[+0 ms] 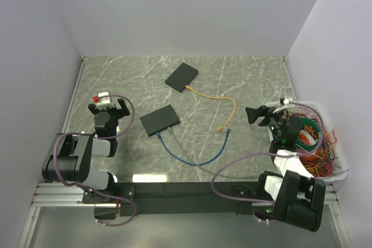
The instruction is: Insert the plug into the switch port
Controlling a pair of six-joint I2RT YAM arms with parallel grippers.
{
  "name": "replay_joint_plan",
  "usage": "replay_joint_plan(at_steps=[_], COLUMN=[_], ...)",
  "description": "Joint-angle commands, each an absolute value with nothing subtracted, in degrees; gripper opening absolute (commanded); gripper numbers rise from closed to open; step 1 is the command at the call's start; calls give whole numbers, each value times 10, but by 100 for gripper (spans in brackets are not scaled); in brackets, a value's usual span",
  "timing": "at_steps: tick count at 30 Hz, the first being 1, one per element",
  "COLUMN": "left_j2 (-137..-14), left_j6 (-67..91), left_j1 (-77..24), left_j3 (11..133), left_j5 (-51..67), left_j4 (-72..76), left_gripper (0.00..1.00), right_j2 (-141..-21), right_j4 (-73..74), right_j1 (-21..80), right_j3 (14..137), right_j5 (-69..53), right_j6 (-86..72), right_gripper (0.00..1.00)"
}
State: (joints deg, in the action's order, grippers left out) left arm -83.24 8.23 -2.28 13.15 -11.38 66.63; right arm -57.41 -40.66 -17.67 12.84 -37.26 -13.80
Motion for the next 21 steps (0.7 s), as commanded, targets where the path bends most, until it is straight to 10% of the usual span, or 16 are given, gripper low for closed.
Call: replay_joint_plan(at_steps=[1,11,21], left_j2=[-834,-833,-833], left_j6=[87,87,87], left_j1=[-19,-19,-18], left_j3=[142,142,142], left_j5=[-101,-100,-98], left_j4=[696,696,696], left_gripper=[99,100,99], right_j2=[-590,-743,-784], right_j4=[-631,-758,-534], right_j1=[-189,-188,-132], right_j3=[69,95,224], right_j5=[-326,-415,-408], right_j6=[-164,-131,-43], right_gripper=[100,100,100])
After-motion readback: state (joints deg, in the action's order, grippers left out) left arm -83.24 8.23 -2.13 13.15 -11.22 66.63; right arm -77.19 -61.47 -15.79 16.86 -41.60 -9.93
